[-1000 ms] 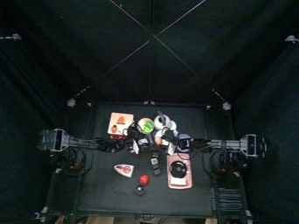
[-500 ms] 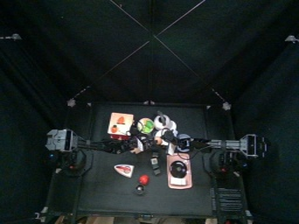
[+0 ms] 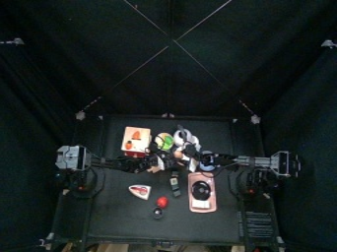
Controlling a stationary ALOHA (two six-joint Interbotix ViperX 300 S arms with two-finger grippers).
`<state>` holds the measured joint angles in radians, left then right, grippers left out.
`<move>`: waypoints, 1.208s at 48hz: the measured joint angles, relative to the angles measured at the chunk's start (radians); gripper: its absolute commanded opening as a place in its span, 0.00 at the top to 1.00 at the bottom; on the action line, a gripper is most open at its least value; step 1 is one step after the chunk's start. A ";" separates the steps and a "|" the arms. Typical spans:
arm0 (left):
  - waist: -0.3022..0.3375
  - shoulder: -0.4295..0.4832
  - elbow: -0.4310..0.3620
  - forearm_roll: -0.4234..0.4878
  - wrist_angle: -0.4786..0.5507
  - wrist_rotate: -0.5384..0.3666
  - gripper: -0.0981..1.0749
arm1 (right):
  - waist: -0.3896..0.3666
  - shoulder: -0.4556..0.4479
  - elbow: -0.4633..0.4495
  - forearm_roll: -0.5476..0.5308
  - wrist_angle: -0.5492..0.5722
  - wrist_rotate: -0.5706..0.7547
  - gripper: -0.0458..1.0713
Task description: Remove egg shell
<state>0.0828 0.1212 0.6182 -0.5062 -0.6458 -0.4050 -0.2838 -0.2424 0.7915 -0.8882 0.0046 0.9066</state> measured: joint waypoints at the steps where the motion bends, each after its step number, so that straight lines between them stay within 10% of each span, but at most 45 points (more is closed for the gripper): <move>1: 0.000 0.000 0.000 0.000 0.000 0.000 0.15 | 0.000 0.002 0.002 0.002 0.000 0.000 0.40; 58: 0.026 0.037 -0.025 0.026 0.000 0.003 0.15 | 0.009 0.000 0.002 -0.006 0.000 -0.003 0.40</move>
<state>0.1089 0.1580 0.5937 -0.4801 -0.6458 -0.4019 -0.2746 -0.2424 0.7931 -0.8943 0.0046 0.9035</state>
